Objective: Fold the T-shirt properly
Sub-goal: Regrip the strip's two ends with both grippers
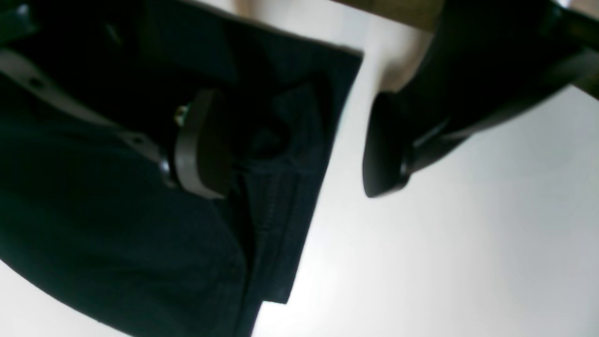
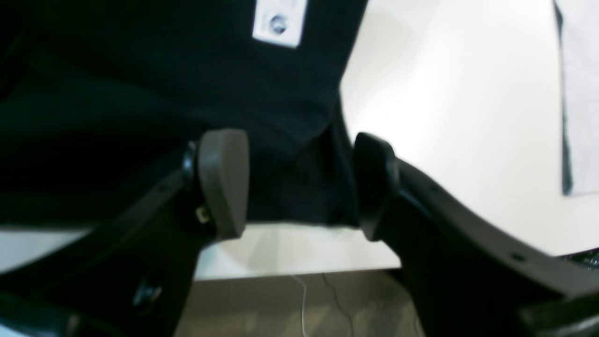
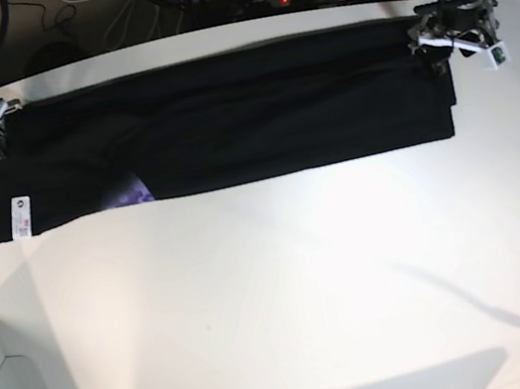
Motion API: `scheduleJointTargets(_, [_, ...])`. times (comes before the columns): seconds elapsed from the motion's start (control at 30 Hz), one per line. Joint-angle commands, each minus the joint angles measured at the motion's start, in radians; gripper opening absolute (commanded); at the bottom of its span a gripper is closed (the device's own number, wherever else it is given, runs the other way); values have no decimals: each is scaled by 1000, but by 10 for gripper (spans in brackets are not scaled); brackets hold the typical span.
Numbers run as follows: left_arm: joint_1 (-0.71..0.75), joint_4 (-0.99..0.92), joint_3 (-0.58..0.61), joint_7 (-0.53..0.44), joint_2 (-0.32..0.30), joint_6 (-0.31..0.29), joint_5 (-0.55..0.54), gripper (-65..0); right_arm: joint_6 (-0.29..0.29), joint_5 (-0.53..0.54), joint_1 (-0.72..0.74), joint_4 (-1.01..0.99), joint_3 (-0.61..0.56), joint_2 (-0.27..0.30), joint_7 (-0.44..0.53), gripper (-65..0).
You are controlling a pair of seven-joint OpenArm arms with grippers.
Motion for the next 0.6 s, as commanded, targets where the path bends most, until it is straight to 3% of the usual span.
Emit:
scheduleJointTargets(0.0, [1, 16, -5, -17, -10, 2, -6, -227, 13, 4, -18, 16, 7, 15, 14, -285])
scheduleJointTargets(0.57, [-13, 11, -4, -17, -10, 2, -6, -227, 13, 4, -69, 10, -97, -11, 14, -285])
